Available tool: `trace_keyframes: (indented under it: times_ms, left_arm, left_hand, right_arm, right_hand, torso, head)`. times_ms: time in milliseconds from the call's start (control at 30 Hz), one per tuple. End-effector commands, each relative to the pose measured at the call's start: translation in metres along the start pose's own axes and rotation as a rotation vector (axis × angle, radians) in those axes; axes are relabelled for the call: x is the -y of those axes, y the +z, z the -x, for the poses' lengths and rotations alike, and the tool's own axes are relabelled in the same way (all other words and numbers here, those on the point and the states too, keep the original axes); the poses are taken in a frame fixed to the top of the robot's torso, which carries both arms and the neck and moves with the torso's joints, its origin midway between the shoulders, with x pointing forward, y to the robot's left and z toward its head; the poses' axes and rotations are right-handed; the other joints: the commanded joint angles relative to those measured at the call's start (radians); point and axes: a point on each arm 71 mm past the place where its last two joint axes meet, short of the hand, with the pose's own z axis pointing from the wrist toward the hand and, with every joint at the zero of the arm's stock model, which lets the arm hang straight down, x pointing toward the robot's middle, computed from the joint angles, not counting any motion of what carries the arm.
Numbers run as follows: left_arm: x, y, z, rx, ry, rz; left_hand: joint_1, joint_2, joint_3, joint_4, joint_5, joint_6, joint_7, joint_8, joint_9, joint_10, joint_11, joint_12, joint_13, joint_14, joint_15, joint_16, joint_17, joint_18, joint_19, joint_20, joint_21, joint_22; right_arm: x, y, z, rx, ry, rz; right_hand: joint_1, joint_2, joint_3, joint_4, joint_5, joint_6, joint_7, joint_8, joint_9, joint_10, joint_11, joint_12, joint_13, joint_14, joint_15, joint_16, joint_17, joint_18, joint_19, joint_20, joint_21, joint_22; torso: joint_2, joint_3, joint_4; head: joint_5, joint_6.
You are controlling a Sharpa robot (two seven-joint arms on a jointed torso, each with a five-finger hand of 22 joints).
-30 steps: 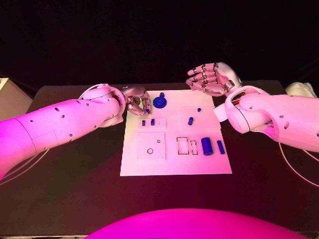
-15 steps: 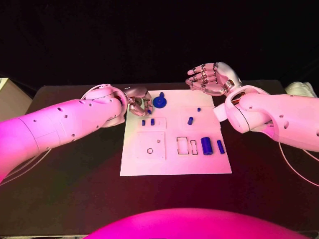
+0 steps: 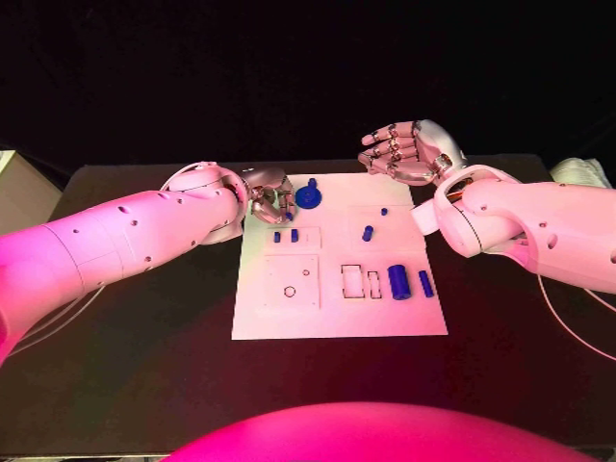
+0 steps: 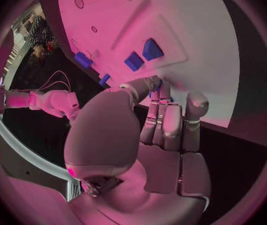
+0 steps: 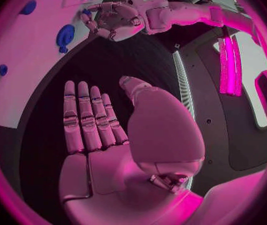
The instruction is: Assemble the parts on the task board
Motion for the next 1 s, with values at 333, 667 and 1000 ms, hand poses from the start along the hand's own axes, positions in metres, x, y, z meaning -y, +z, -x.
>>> trace_keyframes:
  times_ms: [333,667,1000]
  left_arm:
    - [0.0003,0.0013,-0.0044,-0.039,0.006,0.0]
    - [0.0007,-0.0002,-0.0064,-0.061,0.003,-0.009]
    - [-0.0018,-0.0016,-0.0045,-0.035,-0.001,-0.013]
  left_hand:
    - [0.001,0.007,-0.003,-0.008,0.001,0.008,-0.003,0.0,0.002,0.008,0.0,-0.005,-0.001,0.007,-0.003,0.004,0.002,-0.01,0.006,-0.002,0.003,0.002]
    - [-0.001,0.004,-0.005,-0.01,0.0,0.008,-0.002,-0.005,0.001,0.008,0.0,-0.01,-0.001,0.005,-0.003,0.003,-0.003,-0.008,0.0,-0.002,-0.001,-0.003]
    - [-0.016,-0.007,0.009,-0.019,0.001,-0.054,0.014,-0.08,-0.02,-0.027,0.023,-0.088,-0.024,-0.043,0.017,-0.02,-0.076,0.001,-0.047,0.012,-0.031,-0.041]
  right_arm:
    - [-0.001,0.0001,-0.0017,-0.015,0.003,0.009]
    - [-0.0007,0.0003,-0.0016,-0.015,0.003,0.008]
    - [-0.0006,0.0003,-0.0014,-0.015,0.002,0.008]
  right_hand:
    - [-0.004,0.006,-0.004,0.001,0.005,-0.004,0.056,-0.004,-0.001,-0.006,0.002,-0.003,-0.001,-0.001,0.0,-0.001,-0.001,0.014,-0.006,0.001,0.001,-0.001]
    - [-0.004,0.006,-0.004,0.001,0.005,-0.004,0.056,-0.004,-0.001,-0.006,0.002,-0.003,-0.001,-0.001,0.0,-0.001,-0.001,0.014,-0.006,0.001,0.001,-0.001]
    - [-0.004,0.006,-0.004,0.001,0.005,-0.004,0.056,-0.004,-0.001,-0.006,0.002,-0.003,-0.001,-0.001,0.0,-0.001,-0.001,0.014,-0.006,0.001,0.001,-0.001]
  torso:
    - [-0.001,0.0004,0.0016]
    - [-0.001,-0.0001,0.0022]
    - [0.0,-0.0007,0.0014]
  head:
    - [-0.002,-0.005]
    - [-0.003,-0.005]
    - [-0.002,-0.005]
